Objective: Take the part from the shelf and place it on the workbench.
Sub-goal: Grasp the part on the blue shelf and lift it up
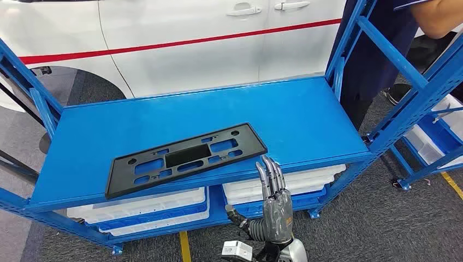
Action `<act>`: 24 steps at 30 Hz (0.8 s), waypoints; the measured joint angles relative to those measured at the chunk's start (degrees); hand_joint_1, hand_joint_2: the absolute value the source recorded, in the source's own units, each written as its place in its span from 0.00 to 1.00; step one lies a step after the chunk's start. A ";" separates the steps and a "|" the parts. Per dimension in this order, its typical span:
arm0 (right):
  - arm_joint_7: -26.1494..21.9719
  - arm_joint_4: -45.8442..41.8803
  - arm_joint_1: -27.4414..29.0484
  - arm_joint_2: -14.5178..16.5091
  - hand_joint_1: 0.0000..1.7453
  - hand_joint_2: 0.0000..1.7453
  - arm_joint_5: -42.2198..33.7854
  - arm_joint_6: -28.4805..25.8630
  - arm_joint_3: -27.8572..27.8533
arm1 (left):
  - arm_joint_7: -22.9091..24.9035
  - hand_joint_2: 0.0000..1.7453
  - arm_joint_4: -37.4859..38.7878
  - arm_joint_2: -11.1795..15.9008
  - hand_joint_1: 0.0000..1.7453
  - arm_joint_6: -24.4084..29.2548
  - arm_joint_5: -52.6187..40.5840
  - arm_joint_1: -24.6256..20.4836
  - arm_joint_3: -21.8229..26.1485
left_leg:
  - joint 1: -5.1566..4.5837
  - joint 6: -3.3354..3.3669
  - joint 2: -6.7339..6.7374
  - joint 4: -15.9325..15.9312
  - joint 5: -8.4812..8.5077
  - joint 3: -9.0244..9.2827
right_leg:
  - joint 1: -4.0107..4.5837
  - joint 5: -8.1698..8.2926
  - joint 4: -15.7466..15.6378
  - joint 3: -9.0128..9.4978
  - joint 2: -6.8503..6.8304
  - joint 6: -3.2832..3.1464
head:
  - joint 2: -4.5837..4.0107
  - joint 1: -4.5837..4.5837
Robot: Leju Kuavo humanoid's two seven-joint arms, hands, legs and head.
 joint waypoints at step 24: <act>3.54 5.82 -4.76 1.30 0.00 1.00 14.40 -0.09 -1.47 | 1.10 0.00 0.03 -0.08 0.00 -1.08 -3.49 -0.60 0.10 | -1.18 1.64 -0.10 8.00 -4.49 -4.13 | 0.80 1.19 -2.01 0.39 0.17 -1.95 | 0.00 -0.01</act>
